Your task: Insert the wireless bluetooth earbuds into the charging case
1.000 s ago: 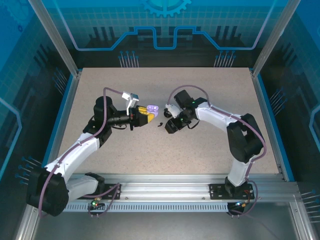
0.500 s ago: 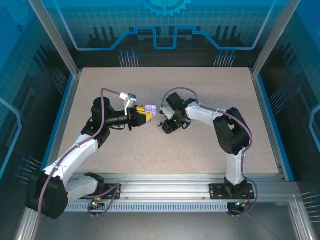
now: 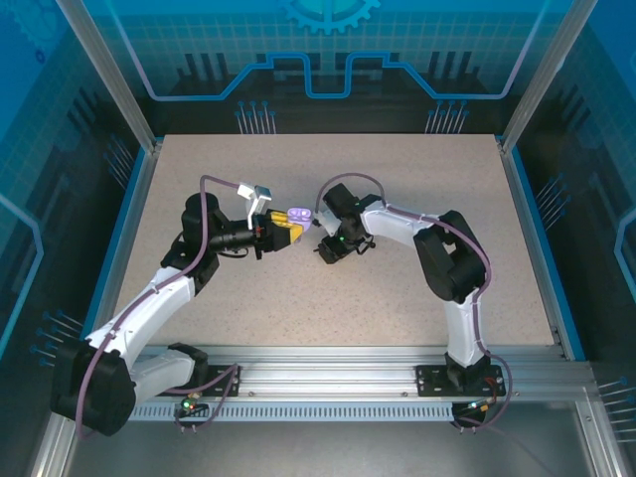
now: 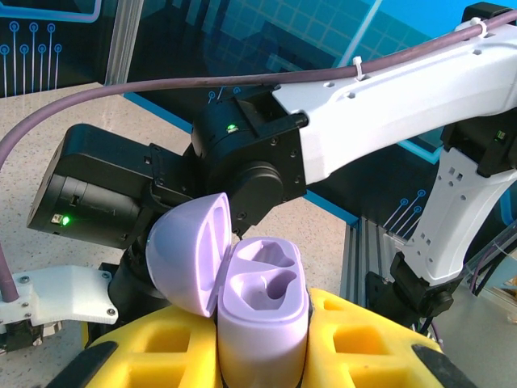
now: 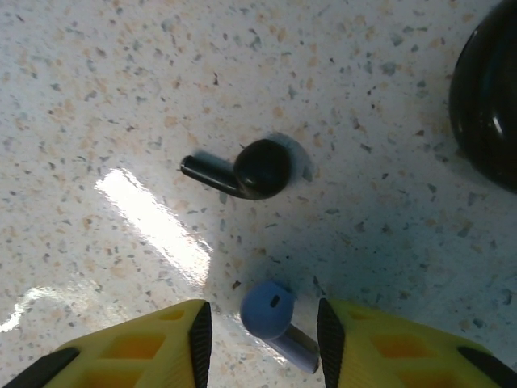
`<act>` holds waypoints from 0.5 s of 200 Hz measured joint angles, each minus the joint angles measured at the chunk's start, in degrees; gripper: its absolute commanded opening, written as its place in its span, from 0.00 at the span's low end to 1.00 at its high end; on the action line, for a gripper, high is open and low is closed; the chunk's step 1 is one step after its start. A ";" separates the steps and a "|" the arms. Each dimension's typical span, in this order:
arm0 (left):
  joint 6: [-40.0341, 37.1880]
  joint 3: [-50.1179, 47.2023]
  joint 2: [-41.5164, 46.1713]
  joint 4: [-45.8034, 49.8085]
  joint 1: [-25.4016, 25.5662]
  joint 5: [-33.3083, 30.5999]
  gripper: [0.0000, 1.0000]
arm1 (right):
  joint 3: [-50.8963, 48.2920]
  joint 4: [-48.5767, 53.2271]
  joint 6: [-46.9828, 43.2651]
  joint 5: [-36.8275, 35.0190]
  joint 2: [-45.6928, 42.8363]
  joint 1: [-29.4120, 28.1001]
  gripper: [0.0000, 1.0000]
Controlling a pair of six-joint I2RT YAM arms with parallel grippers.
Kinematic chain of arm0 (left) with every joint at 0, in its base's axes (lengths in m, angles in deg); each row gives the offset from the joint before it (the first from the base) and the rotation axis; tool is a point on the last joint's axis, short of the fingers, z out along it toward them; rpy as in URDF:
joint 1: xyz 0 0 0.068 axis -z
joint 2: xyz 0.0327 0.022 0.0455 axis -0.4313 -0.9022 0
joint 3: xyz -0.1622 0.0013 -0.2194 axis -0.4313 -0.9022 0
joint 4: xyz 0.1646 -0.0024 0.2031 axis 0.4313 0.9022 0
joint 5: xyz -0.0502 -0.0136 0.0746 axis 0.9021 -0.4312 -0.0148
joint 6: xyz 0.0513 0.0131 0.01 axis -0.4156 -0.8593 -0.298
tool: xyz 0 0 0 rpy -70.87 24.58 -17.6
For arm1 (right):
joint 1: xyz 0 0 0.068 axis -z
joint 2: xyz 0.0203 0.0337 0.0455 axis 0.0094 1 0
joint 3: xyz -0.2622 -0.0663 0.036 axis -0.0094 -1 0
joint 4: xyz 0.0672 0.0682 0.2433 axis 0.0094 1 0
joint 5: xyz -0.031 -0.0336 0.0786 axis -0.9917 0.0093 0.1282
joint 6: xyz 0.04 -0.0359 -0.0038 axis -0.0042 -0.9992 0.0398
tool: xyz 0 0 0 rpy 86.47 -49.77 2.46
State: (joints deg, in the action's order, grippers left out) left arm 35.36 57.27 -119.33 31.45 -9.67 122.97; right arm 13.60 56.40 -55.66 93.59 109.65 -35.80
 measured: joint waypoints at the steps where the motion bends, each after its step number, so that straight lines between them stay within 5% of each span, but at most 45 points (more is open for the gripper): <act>1: 0.00 0.02 0.00 0.02 0.00 -0.02 0.12 | 0.02 0.02 0.00 -0.02 0.02 0.00 0.41; 100: 0.00 0.00 0.00 1.05 -0.09 -0.17 0.12 | 1.49 0.87 5.44 -4.63 0.81 0.35 0.39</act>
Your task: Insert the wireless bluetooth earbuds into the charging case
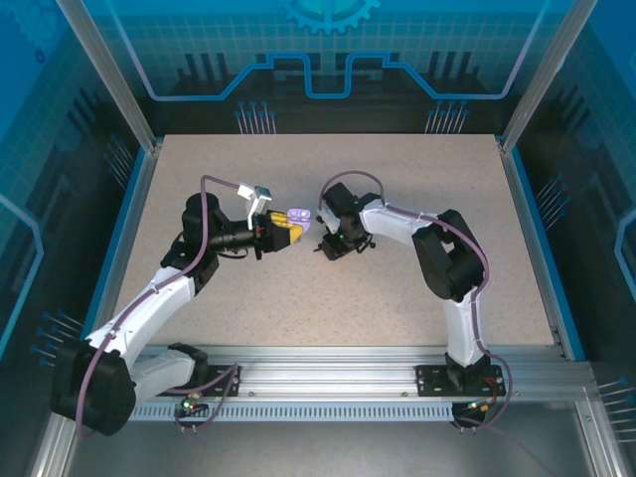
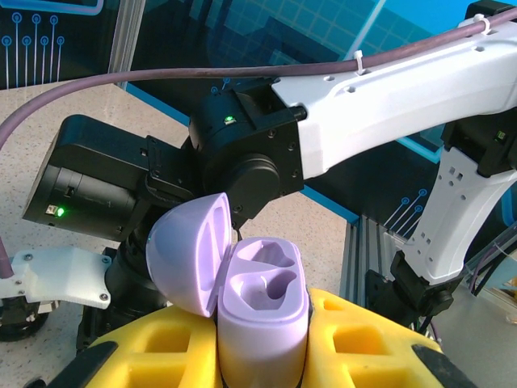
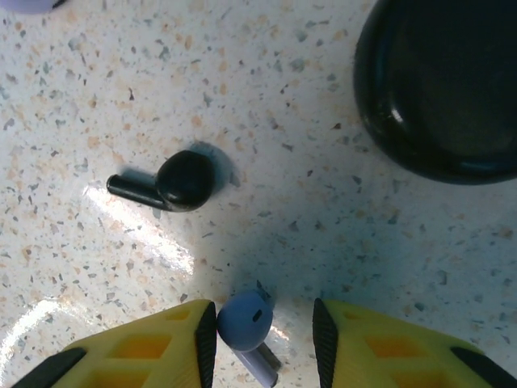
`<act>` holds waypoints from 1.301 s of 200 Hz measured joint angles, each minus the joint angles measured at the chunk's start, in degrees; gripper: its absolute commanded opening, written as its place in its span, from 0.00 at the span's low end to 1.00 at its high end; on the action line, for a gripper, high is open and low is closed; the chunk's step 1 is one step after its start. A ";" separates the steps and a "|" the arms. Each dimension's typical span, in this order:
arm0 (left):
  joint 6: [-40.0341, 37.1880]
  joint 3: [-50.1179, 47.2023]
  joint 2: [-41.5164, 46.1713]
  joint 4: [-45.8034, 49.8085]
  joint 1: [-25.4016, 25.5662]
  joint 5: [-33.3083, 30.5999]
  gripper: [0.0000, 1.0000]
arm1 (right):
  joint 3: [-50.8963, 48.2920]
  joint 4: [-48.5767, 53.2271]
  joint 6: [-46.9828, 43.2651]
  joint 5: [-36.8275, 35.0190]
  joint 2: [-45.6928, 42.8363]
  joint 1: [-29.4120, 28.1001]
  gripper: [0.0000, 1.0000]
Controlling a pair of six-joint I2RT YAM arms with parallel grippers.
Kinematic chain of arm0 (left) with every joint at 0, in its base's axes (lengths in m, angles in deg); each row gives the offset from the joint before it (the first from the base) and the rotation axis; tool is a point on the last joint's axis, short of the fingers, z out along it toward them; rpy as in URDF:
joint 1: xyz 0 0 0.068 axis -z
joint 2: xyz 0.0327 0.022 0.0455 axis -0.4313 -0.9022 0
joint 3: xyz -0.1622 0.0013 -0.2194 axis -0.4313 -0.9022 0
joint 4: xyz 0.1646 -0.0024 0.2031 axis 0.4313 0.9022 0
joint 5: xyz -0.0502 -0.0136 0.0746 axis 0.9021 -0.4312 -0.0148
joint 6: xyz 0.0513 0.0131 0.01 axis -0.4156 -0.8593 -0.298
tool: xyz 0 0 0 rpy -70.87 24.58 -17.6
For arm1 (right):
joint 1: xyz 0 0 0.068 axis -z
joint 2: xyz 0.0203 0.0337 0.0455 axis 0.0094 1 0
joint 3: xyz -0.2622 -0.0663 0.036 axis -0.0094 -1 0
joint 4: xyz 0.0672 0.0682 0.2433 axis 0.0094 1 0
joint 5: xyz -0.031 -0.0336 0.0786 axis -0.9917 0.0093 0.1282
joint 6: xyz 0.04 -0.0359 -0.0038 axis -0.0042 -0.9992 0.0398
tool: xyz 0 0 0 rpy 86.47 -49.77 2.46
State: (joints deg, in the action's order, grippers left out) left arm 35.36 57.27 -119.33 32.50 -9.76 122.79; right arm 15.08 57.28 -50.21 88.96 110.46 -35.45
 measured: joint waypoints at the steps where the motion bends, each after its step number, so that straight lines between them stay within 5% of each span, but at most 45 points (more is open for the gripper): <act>1: 0.00 0.00 0.00 0.00 0.00 0.00 0.12 | 0.07 0.00 0.15 -0.02 0.02 0.02 0.39; 260: 0.02 0.00 0.04 0.04 0.00 -0.02 0.12 | 3.63 6.08 0.85 0.20 2.21 0.66 0.39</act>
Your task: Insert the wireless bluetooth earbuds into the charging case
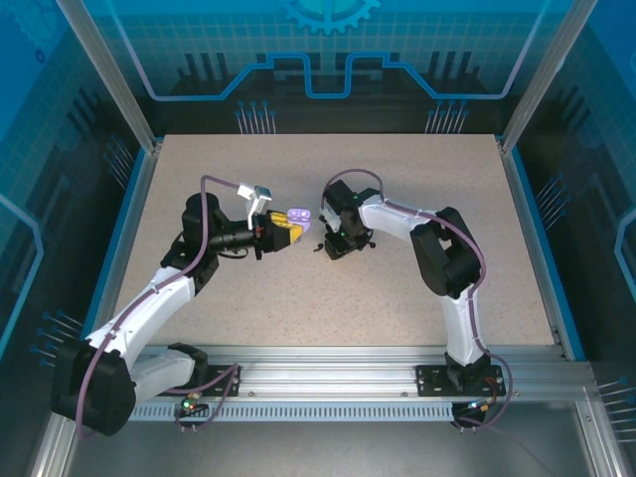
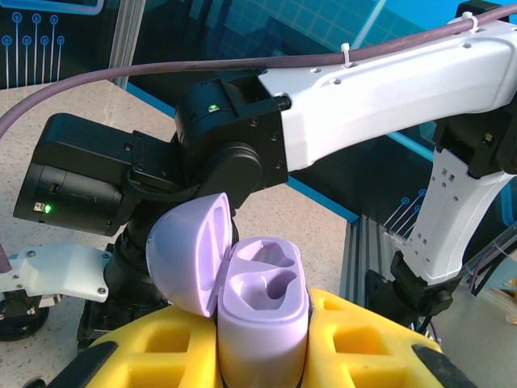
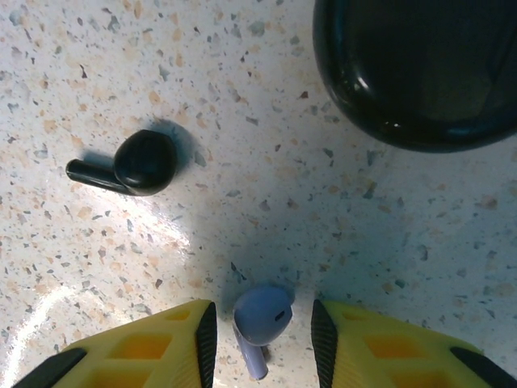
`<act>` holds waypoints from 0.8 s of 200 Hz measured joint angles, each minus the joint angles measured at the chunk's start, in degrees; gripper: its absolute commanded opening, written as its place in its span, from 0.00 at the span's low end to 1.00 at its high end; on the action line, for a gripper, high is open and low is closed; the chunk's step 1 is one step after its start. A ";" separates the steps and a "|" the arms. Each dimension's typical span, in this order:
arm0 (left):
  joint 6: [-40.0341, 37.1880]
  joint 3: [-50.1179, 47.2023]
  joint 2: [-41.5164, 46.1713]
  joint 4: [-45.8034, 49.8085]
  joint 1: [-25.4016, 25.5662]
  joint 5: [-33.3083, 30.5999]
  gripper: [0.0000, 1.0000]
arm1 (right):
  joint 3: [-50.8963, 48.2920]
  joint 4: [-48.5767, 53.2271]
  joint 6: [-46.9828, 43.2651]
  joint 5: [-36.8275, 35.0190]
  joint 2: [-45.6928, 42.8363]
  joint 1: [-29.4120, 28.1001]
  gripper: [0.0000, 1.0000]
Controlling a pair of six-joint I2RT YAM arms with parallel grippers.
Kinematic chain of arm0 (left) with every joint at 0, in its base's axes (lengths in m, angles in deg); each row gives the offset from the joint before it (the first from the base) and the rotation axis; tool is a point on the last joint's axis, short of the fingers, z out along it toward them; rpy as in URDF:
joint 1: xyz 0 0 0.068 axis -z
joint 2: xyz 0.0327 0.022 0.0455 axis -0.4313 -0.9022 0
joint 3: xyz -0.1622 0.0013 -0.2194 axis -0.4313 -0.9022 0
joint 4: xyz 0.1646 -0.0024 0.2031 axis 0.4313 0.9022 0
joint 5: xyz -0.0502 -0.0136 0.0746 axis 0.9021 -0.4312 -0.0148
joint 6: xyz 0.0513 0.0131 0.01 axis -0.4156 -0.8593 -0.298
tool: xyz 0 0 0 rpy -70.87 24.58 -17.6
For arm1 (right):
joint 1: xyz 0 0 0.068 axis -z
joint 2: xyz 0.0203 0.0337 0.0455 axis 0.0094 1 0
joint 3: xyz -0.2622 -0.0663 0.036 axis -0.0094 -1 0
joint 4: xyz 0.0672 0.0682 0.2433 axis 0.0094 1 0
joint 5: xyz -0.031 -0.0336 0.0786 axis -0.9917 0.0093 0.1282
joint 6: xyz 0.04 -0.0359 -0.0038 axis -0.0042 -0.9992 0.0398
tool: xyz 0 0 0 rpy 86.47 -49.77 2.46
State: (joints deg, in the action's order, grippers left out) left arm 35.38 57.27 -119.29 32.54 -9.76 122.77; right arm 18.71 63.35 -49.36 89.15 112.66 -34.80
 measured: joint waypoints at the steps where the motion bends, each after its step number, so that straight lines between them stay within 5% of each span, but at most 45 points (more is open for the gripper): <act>1: 0.00 0.00 0.00 0.02 0.00 0.00 0.12 | 0.02 0.00 -0.02 0.00 0.02 0.00 0.39; 89: 0.00 0.02 0.92 0.76 0.00 0.00 0.12 | 2.23 2.27 -0.35 -1.14 1.46 -0.37 0.37; 160: -0.02 0.00 0.92 1.25 0.00 0.00 0.12 | 2.89 2.91 -0.31 -2.78 1.79 -0.52 0.25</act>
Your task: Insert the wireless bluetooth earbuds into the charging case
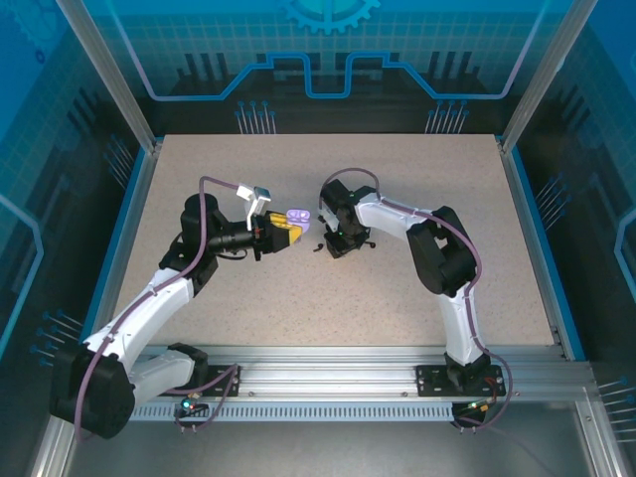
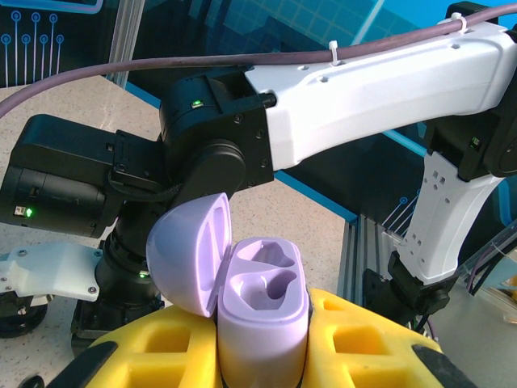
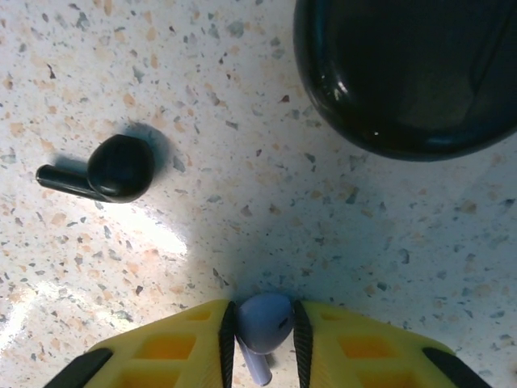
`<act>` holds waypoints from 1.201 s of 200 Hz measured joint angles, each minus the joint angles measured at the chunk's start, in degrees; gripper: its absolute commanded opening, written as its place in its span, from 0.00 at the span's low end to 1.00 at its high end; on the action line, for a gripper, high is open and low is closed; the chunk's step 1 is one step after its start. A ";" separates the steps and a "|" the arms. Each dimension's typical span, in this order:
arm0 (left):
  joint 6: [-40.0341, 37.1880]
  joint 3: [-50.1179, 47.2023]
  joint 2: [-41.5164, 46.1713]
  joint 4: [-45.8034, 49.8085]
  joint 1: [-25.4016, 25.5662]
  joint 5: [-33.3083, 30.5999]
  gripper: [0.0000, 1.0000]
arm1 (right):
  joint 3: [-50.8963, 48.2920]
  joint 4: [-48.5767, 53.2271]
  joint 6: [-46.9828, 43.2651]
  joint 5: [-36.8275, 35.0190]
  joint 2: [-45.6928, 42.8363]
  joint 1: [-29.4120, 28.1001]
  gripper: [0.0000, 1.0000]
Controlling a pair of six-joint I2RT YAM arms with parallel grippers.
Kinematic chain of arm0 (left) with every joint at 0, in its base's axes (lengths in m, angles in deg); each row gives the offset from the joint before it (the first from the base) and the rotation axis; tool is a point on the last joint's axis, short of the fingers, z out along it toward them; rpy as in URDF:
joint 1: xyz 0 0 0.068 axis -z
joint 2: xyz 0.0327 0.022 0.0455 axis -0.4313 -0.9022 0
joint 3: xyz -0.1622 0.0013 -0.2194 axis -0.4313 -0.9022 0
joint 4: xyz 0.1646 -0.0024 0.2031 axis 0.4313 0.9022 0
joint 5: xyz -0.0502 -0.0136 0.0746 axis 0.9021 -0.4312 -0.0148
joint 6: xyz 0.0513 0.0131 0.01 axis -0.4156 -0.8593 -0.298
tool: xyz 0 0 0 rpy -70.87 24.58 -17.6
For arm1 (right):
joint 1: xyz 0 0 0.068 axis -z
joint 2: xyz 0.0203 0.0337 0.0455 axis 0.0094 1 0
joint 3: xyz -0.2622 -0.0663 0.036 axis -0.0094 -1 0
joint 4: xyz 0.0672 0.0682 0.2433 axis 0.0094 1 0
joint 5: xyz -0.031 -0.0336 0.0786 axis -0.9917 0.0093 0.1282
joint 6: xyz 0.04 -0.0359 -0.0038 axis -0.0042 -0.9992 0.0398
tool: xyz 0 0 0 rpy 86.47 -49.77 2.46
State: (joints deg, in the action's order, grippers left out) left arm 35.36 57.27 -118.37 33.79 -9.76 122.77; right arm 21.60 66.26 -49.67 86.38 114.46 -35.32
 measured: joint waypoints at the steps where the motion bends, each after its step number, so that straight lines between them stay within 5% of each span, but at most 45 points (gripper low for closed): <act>1: 0.00 0.00 0.00 0.00 0.00 0.00 0.12 | 0.00 0.00 0.04 0.00 0.00 0.00 0.25; 156: -0.02 -0.42 0.11 0.48 -0.04 -0.87 0.12 | -7.85 -7.21 6.67 4.33 -4.66 5.18 0.20; 240: 0.00 -0.57 0.09 0.66 -0.04 -1.05 0.12 | -7.02 -5.60 4.15 3.63 -4.66 5.20 0.44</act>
State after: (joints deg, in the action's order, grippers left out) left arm 35.36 56.70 -118.28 34.44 -9.80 121.72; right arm 14.58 60.67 -45.52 90.01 109.80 -30.12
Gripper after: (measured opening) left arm 0.227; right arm 0.418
